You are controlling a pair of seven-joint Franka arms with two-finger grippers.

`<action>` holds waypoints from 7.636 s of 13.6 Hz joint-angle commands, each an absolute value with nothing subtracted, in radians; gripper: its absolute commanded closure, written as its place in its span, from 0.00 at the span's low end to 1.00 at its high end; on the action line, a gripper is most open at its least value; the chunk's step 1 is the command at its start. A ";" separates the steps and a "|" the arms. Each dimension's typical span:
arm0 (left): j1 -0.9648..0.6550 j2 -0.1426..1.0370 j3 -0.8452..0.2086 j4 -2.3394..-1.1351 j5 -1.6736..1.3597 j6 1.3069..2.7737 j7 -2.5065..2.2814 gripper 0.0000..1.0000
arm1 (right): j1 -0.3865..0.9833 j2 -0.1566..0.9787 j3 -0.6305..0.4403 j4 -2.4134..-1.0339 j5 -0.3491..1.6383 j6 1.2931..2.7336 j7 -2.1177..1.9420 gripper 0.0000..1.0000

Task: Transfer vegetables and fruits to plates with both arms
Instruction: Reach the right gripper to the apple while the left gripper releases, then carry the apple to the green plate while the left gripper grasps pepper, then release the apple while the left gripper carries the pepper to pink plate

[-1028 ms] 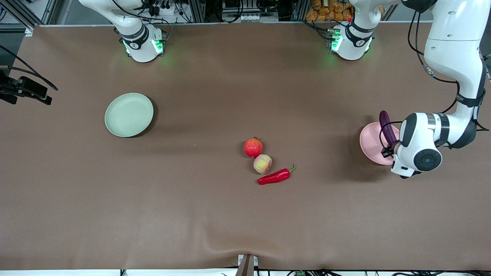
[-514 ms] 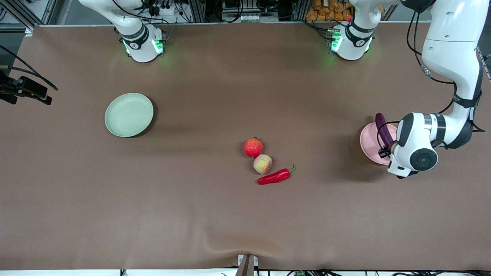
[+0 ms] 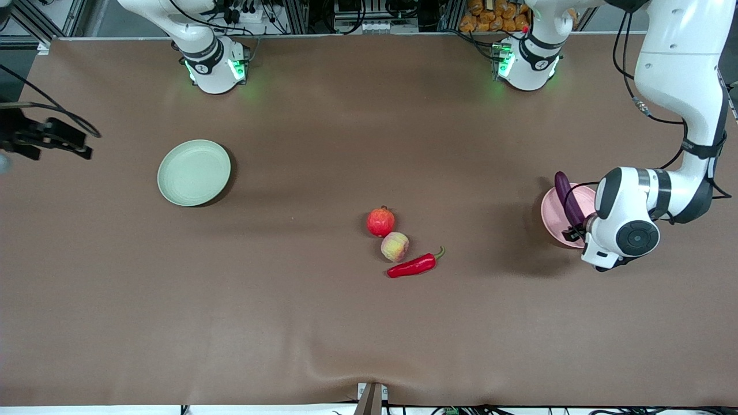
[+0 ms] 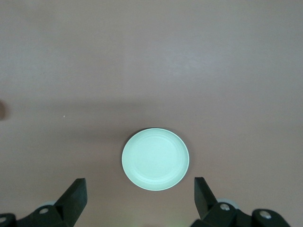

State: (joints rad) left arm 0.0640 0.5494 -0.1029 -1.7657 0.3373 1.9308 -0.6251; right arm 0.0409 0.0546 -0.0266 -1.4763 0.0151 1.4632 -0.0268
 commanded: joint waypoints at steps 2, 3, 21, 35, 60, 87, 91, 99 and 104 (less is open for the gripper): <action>0.060 0.486 -0.205 -1.680 0.312 1.813 -0.690 0.00 | 0.167 0.142 -0.026 -1.453 0.021 1.460 -0.018 0.00; 0.048 0.489 -0.222 -1.648 0.281 1.813 -0.740 0.00 | 0.213 0.144 -0.022 -1.448 0.021 1.466 -0.011 0.00; 0.002 0.655 -0.218 -1.359 0.147 2.149 -1.536 0.00 | 0.715 0.747 -0.018 -1.396 0.499 2.243 0.749 0.00; -0.182 0.767 -0.225 -1.362 0.072 2.184 -2.033 0.00 | 0.744 0.850 -0.018 -1.399 0.431 2.393 0.657 1.00; -0.457 0.913 -0.092 -1.355 0.075 2.451 -2.025 1.00 | 0.031 0.163 -0.034 -2.080 -0.066 1.816 -0.258 1.00; -0.066 0.391 -0.044 -1.884 0.204 2.006 -0.663 1.00 | 0.425 0.434 -0.002 -1.493 0.368 1.698 0.529 0.00; -0.080 0.465 -0.046 -1.891 0.379 2.005 -0.629 1.00 | 0.532 0.616 -0.002 -1.382 0.560 2.001 0.811 0.00; -0.091 0.541 -0.046 -1.846 0.397 2.019 -0.647 1.00 | 0.704 0.837 -0.002 -1.338 0.569 2.466 1.022 0.00; -0.089 0.593 -0.046 -1.795 0.402 2.020 -0.647 0.74 | 0.753 0.988 -0.009 -1.201 0.555 2.637 1.048 0.00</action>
State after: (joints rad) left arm -0.0857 0.5560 -0.0471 -1.8375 0.3731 2.0208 -0.6442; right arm 0.7298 0.9037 0.0094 -1.3267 0.5481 2.6300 1.0316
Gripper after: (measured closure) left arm 0.630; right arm 0.000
